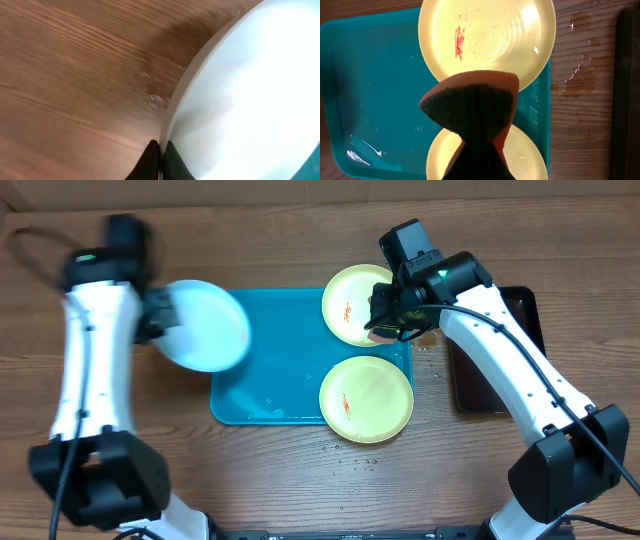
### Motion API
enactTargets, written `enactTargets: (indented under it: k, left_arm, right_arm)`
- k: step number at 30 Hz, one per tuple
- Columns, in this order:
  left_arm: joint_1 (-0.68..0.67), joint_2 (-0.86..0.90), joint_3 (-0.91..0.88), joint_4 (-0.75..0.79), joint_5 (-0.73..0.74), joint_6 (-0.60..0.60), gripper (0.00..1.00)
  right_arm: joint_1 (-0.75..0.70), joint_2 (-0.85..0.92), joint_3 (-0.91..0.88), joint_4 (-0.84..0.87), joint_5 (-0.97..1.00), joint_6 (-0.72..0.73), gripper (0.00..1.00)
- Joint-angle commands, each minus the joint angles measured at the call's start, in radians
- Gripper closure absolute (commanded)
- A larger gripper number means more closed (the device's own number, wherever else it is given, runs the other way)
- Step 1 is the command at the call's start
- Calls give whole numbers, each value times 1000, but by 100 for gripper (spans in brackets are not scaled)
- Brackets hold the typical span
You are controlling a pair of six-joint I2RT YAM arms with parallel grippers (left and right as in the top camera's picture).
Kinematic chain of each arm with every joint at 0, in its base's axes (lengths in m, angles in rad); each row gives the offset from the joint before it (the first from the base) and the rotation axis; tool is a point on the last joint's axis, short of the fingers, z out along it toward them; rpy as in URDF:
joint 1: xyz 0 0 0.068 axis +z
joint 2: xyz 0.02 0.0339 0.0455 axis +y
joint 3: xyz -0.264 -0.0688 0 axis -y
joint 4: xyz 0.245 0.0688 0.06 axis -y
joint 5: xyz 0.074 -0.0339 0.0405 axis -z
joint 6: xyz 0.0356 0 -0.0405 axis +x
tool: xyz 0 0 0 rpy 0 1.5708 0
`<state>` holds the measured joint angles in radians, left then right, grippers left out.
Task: Clean dirty plates on tray and stack at the side
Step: 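Carry the white plate left off the tray and set it on the table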
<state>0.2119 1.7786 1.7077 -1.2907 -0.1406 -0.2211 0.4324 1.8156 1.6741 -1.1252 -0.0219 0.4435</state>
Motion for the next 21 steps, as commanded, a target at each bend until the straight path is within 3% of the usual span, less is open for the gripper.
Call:
enactTargets:
  k: [1, 10, 16, 21]
  left_arm:
    - [142, -14, -53, 61, 140, 91, 96]
    - [317, -13, -362, 386, 131, 11, 96]
    - [346, -13, -476, 522, 134, 11, 95]
    - [343, -14, -472, 527, 136, 11, 63]
  right_arm:
    - [-4, -14, 19, 1, -3, -7, 96]
    - [-4, -14, 19, 0, -3, -7, 96]
    - [-4, -14, 19, -4, -3, -7, 96]
    - [-4, -14, 20, -3, -3, -7, 96]
